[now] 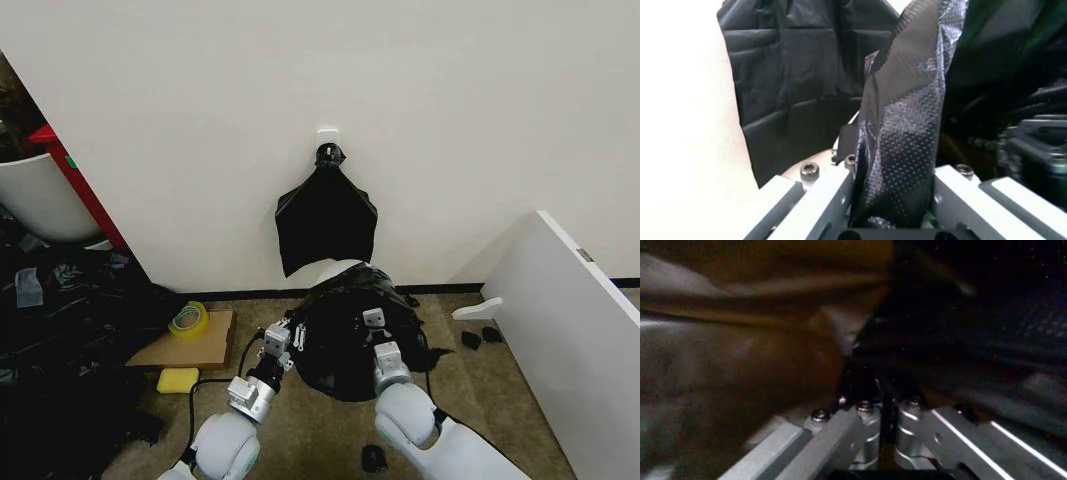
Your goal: Place the garbage bag over the trash bin.
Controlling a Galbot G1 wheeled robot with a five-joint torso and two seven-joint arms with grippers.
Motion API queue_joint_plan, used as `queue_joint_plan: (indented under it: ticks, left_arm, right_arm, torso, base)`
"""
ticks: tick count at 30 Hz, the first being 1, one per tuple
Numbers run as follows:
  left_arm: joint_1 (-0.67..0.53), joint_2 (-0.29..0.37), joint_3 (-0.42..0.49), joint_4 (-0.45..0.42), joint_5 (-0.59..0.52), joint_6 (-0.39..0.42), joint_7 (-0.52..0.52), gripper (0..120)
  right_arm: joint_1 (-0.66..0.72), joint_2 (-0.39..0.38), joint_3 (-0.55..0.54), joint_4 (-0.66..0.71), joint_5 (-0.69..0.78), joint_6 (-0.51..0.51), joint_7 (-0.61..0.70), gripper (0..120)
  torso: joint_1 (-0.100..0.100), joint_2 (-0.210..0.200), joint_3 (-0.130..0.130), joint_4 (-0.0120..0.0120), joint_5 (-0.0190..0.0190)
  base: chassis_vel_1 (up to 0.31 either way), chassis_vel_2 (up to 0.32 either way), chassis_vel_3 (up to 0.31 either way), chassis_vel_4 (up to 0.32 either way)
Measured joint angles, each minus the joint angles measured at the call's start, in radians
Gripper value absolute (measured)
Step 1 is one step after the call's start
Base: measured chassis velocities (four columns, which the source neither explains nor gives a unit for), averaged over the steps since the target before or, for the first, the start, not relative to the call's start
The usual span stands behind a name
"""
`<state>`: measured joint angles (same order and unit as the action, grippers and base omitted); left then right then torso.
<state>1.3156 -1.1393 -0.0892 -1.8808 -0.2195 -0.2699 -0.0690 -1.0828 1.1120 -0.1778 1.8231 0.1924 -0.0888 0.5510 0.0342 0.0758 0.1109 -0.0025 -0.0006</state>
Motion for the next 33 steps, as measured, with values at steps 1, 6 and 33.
queue_joint_plan:
  ticks: [1,6,33]
  left_arm:
    - [-0.003,0.001,-0.002,0.003,-0.001,0.0,0.0,0]
    - [-0.01,0.001,-0.004,0.012,0.0,0.001,0.001,0]
    - [0.0,0.008,-0.027,-0.046,-0.006,-0.047,0.022,0]
  right_arm:
    - [-0.014,-0.009,-0.013,0.032,0.002,0.006,-0.007,0]
    - [-0.03,-0.039,-0.049,0.12,0.108,-0.055,-0.007,0]
    - [0.086,-0.091,-0.079,0.134,0.303,-0.502,0.053,0]
  torso:
    - [0.0,0.0,0.0,0.0,0.0001]
    - [0.0,0.0,0.0,-0.0001,0.0001]
    - [0.0,0.0,0.0,0.0,0.0001]
  base:
    - [0.0,0.0,0.0,0.0]
    - [0.0,0.0,0.0,0.0]
    - [0.0,0.0,0.0,0.0]
